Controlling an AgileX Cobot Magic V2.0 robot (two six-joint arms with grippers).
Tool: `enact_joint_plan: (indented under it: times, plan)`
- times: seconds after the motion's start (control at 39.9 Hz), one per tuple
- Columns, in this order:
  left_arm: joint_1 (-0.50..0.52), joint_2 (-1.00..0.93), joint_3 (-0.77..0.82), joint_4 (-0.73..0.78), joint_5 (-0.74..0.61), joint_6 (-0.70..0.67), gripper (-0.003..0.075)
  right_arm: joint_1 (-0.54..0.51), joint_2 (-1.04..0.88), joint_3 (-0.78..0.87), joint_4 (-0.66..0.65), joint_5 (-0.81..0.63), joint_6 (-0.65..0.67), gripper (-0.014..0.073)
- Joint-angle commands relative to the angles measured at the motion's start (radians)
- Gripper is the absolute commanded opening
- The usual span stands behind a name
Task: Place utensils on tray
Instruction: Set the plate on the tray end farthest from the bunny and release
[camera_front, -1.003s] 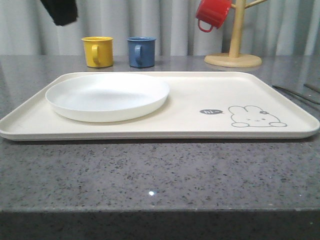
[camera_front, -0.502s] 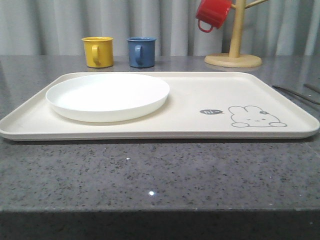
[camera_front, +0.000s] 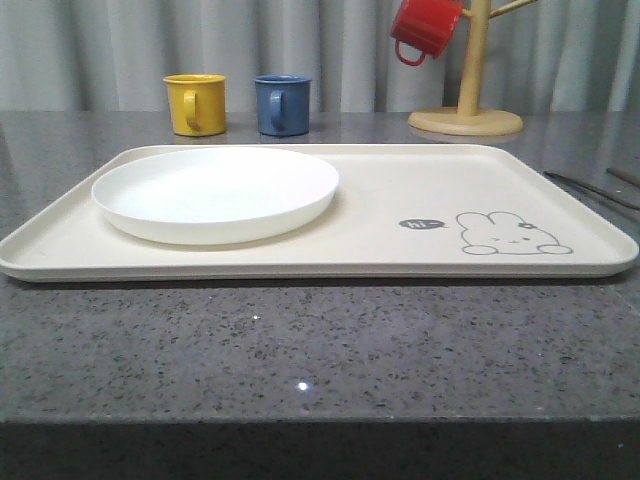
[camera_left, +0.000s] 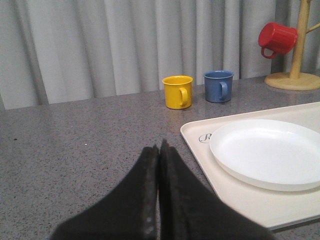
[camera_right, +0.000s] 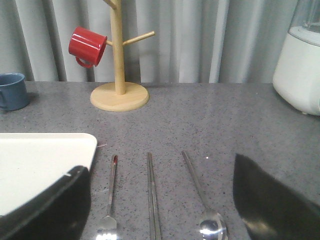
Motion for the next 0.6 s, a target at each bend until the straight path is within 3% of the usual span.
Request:
enact_joint_plan:
  times: [0.0, 0.38, 0.45, 0.5, 0.58]
  plan:
    - [-0.001, 0.011, -0.022, -0.012, -0.085, -0.012, -0.0018, -0.004, 0.016, -0.036, -0.005, -0.081, -0.008, 0.0608]
    - [-0.001, 0.011, -0.022, -0.012, -0.085, -0.012, -0.0018, -0.003, 0.020, -0.036, -0.008, -0.117, -0.008, 0.0607]
    - [-0.001, 0.011, -0.022, -0.012, -0.085, -0.012, -0.0018, -0.002, 0.095, -0.063, -0.041, -0.035, -0.022, 0.0556]
    - [-0.001, 0.011, -0.022, -0.012, -0.085, -0.012, -0.0018, 0.003, 0.204, -0.111, -0.049, 0.044, -0.062, 0.0494]
    - [-0.001, 0.011, -0.022, -0.012, -0.085, -0.012, -0.0018, 0.033, 0.385, -0.214, -0.049, 0.150, -0.063, 0.0470]
